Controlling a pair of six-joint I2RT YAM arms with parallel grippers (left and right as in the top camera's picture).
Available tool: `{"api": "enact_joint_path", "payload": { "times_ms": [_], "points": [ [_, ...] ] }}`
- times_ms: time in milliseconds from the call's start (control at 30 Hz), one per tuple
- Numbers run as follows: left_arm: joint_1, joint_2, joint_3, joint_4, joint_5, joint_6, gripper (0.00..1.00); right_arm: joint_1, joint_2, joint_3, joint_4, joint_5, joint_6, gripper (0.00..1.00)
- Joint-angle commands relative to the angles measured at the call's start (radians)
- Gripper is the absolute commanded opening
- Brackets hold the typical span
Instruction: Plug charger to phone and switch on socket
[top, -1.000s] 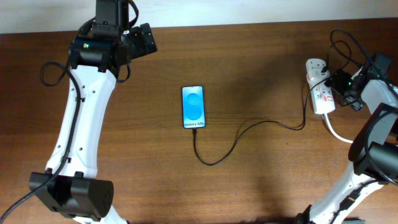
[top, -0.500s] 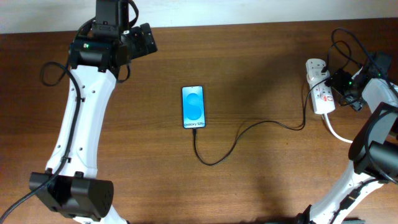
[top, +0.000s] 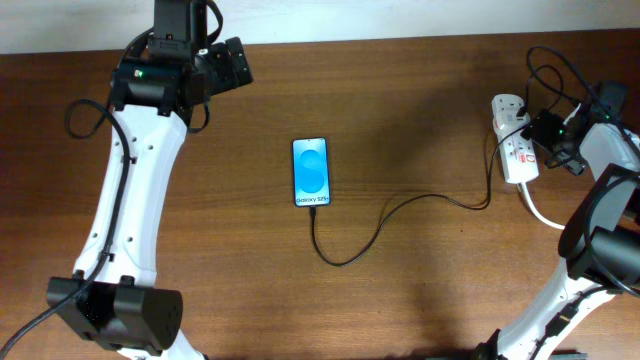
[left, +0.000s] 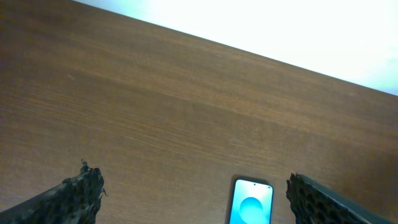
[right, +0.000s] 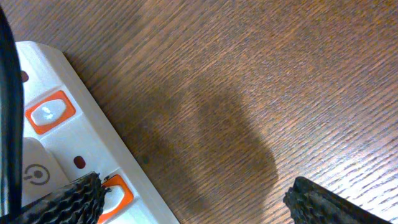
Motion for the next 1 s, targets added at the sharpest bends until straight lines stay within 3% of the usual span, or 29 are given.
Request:
{"api": "enact_joint_path", "payload": {
  "times_ms": [0, 967],
  "points": [
    [0.0, 0.005, -0.001, -0.002, -0.012, -0.013, 0.99, 0.1, 0.063, -0.042, -0.051, -0.127, -0.064, 0.98],
    [0.0, 0.005, -0.001, -0.002, -0.012, -0.013, 0.99, 0.148, -0.009, -0.041, -0.11, -0.226, -0.126, 0.98]
  ]
}}
